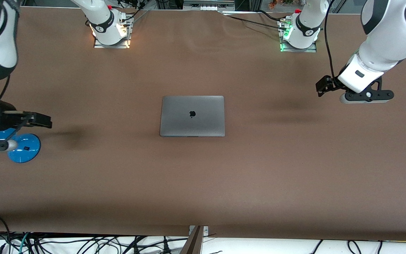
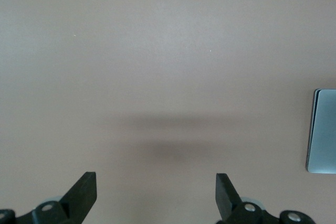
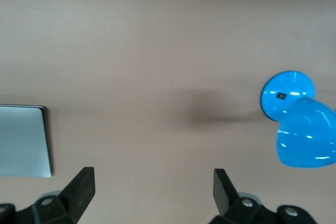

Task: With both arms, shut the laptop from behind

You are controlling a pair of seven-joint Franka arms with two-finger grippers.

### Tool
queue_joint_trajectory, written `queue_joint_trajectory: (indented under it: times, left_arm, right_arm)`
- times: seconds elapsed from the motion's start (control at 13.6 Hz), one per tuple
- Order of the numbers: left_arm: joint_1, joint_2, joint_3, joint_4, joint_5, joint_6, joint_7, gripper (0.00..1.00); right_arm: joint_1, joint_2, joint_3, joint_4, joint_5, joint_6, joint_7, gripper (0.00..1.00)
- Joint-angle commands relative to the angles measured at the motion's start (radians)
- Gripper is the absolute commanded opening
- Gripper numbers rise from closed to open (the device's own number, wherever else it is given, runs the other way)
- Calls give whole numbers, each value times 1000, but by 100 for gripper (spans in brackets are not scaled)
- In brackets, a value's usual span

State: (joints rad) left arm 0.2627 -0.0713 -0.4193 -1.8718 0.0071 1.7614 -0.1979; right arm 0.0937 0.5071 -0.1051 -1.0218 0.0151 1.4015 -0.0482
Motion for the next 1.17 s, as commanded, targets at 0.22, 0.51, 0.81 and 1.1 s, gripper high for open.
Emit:
queue_joint_trajectory:
  times: [0.22,0.51,0.81,1.1]
  left_arm:
    - [16,-1,-3,141,-13,-99,96,100]
    - [-75,-1,127,198,-18,-155,161,100]
    - [-207,19,246,301,-4,-255,160,100]
    - [-267,28,324,349,5,-298,167,100]
  right_arm:
    - [-25,-88,25,-132,-14,33,-19,100]
    - [-25,-116,25,-133,-9,31,-45,100]
    - [-23,-136,27,-146,-15,1,-45,100]
    - [-22,-151,28,-146,-17,-36,-44,100]
